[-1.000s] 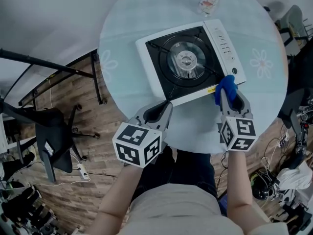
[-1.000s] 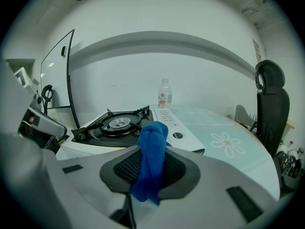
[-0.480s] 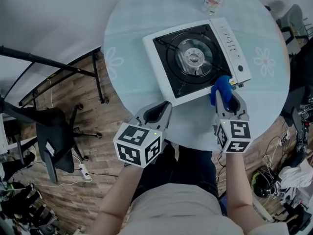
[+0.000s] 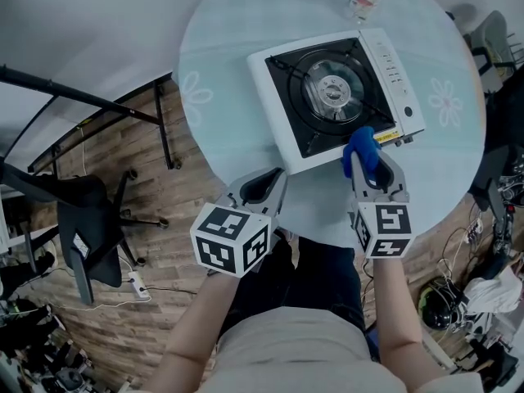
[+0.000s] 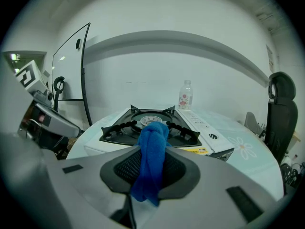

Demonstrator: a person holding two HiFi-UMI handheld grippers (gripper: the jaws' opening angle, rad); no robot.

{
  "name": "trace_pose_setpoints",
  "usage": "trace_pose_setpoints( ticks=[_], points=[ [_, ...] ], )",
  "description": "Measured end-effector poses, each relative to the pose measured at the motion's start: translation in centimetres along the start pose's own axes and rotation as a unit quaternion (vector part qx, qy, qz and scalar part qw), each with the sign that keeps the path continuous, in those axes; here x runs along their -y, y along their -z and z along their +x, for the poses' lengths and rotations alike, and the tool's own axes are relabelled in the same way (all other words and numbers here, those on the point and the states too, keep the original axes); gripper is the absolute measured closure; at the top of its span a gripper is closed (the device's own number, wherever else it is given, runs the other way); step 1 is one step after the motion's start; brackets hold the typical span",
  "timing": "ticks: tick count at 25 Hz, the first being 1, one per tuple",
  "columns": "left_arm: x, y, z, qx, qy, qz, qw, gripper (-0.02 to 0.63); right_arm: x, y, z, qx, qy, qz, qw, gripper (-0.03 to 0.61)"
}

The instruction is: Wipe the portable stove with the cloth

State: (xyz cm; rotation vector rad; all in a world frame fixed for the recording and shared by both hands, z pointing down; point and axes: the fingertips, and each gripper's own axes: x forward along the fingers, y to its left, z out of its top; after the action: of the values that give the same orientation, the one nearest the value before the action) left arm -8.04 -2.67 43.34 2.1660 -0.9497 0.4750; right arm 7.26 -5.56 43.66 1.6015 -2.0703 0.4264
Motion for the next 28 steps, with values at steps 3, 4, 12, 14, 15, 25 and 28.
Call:
trace_pose_setpoints(
  ticks=[3, 4, 12, 14, 15, 25, 28],
  points=[
    [-0.4, 0.0, -0.3, 0.003, -0.001, -0.003, 1.0, 0.58, -1.2, -0.1, 0.1, -0.002, -0.007, -0.013, 1.0, 0.48],
    [-0.5, 0.1, -0.4, 0.005, -0.002, -0.004, 1.0, 0.58, -1.6, -0.1, 0.1, -0.003, -0.01, -0.014, 1.0, 0.48],
    [-1.1, 0.4, -1.1, 0.011, 0.0, -0.014, 0.9998, 0.58, -4.9, -0.4, 0.3, -0.008, -0.044, -0.026, 0.999, 0.48],
    [-1.3, 0.4, -1.3, 0.014, -0.001, -0.016, 0.9998, 0.581, -5.7, -0.5, 0.4, -0.008, -0.053, -0.03, 0.998, 0.48],
    [-1.4, 0.4, -1.3, 0.014, -0.001, -0.018, 0.9997, 0.58, -6.1, -0.6, 0.5, -0.008, -0.057, -0.031, 0.998, 0.48],
    [-1.4, 1.2, -1.5, 0.012, 0.007, -0.027, 0.9996, 0.581, -8.6, -0.8, 0.6, -0.012, -0.081, -0.047, 0.996, 0.48],
    [-1.5, 1.4, -1.7, 0.012, 0.006, -0.031, 0.9994, 0.581, -8.9, -0.8, 0.6, -0.013, -0.082, -0.047, 0.995, 0.48]
  ],
)
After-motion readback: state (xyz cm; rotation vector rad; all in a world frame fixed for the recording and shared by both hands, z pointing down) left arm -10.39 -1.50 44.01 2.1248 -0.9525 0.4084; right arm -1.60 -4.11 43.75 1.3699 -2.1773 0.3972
